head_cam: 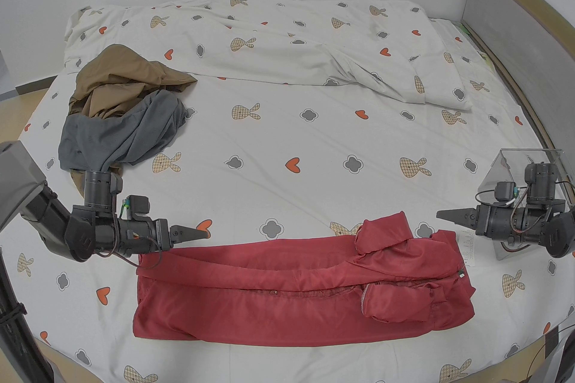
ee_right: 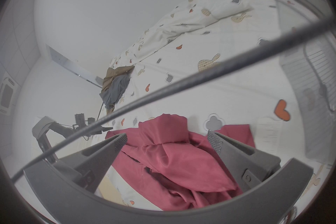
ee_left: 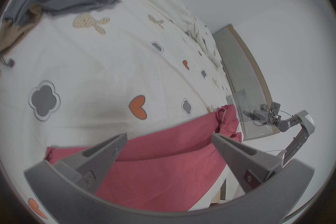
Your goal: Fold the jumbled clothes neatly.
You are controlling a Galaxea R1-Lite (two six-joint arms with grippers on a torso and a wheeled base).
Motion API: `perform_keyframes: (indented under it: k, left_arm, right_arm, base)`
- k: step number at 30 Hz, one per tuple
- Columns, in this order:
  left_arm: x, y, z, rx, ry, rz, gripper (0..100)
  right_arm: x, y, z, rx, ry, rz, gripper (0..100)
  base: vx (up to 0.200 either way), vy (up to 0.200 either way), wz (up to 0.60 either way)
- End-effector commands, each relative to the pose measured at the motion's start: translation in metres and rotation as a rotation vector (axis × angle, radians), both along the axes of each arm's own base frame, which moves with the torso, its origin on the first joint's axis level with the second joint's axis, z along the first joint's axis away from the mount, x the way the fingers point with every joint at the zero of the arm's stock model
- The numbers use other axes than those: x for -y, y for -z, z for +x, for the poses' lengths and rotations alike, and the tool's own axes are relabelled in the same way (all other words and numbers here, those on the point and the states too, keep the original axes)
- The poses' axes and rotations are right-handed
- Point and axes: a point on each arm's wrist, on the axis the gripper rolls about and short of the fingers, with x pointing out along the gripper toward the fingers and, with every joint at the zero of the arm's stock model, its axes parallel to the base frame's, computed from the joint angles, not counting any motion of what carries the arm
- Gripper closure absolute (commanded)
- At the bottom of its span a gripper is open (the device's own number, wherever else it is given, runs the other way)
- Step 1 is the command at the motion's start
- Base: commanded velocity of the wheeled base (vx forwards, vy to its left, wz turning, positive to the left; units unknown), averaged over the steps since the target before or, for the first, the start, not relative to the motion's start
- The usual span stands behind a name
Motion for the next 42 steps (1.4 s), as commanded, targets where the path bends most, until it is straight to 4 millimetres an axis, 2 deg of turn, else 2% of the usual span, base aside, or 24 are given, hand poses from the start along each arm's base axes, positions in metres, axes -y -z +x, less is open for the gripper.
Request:
perform_keyframes:
  k: [1,9,12,16,19,24,32,37,41,42]
  left_arm:
    - [0.007,0.029,-0.004,-0.097,0.021,0.008,0]
    - [0.005,0.025,-0.038,-0.144,0.022,0.011,0]
    - [0.004,0.019,-0.057,-0.156,0.023,0.013,0]
    - [0.002,0.015,-0.07,-0.157,0.017,0.013,0]
    - [0.0,0.015,-0.088,-0.157,0.036,0.035,0]
    - [-0.002,0.019,-0.099,-0.141,0.075,0.07,0]
    - [0.0,0.003,-0.088,-0.061,0.081,0.066,0]
    - [0.004,-0.015,-0.064,0.019,0.081,0.04,0]
    - [0.019,-0.023,-0.041,0.003,0.069,-0.026,0]
    - [0.029,-0.022,-0.03,-0.016,0.076,-0.051,0]
  right_arm:
    - [-0.018,0.019,0.021,-0.065,-0.059,0.023,0]
    - [-0.019,0.022,0.019,-0.084,-0.06,0.031,0]
    - [-0.019,0.023,0.014,-0.108,-0.053,0.048,0]
    - [-0.019,0.025,0.011,-0.131,-0.054,0.07,0]
    - [-0.019,0.028,0.003,-0.169,-0.082,0.113,0]
    - [-0.019,0.03,-0.005,-0.187,-0.105,0.135,0]
    - [-0.018,0.031,-0.007,-0.205,-0.104,0.147,0]
    - [-0.018,0.035,-0.007,-0.248,-0.085,0.178,0]
    - [-0.018,0.036,-0.008,-0.273,-0.088,0.207,0]
    - [-0.018,0.037,-0.008,-0.281,-0.085,0.211,0]
  base:
    - [0.0,0.0,0.0]
    - [0.0,0.0,0.0]
    - [0.0,0.0,0.0]
    - [0.0,0.0,0.0]
    - [0.0,0.0,0.0]
    - [0.0,0.0,0.0]
    - [0.0,0.0,0.0]
    - [0.0,0.0,0.0]
    - [0.0,0.0,0.0]
    - [0.0,0.0,0.0]
